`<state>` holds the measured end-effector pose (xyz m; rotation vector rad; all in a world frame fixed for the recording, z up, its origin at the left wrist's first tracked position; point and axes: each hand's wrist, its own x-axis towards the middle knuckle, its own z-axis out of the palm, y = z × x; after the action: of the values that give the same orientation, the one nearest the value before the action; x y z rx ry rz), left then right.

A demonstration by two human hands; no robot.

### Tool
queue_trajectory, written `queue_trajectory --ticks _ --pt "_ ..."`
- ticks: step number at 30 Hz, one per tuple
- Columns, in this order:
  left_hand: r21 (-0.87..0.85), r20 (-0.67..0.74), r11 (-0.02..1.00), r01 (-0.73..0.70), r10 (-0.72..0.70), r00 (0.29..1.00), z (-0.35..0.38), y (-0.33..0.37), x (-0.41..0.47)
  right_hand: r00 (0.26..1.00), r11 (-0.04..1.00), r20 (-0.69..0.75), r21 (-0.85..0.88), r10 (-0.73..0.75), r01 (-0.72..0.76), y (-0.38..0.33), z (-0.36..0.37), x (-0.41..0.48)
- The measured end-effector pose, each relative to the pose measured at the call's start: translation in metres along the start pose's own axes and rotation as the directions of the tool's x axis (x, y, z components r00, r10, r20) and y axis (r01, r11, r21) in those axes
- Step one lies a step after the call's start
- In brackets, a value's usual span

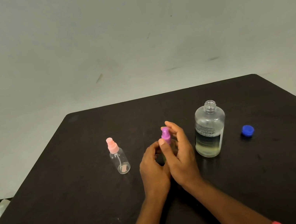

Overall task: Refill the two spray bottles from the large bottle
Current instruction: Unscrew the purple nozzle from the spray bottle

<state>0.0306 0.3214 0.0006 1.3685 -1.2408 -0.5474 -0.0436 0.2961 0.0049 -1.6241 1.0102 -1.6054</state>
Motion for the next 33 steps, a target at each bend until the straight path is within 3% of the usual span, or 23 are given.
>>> queue_trajectory --ticks 5,14,23,33 --pt "0.009 -0.006 1.000 0.003 -0.003 1.000 0.0017 -0.0002 0.0009 0.998 0.999 -0.066 -0.038 0.003 -0.006 0.0047 -0.0010 0.0019" --pt "0.038 0.000 0.999 -0.014 0.014 1.000 0.0000 -0.0018 0.0005 0.999 1.000 0.032 -0.002 -0.006 0.006 0.0006 -0.0032 0.0006" --pt "0.026 0.000 1.000 -0.003 0.004 1.000 0.0002 0.0001 0.0008 0.995 0.997 -0.087 -0.063 -0.041 0.036 0.0056 -0.0023 0.0025" --pt "0.016 -0.003 1.000 -0.011 0.011 1.000 0.0000 -0.0012 0.0002 1.000 0.998 0.015 -0.062 -0.018 0.019 0.0036 -0.0013 -0.0014"
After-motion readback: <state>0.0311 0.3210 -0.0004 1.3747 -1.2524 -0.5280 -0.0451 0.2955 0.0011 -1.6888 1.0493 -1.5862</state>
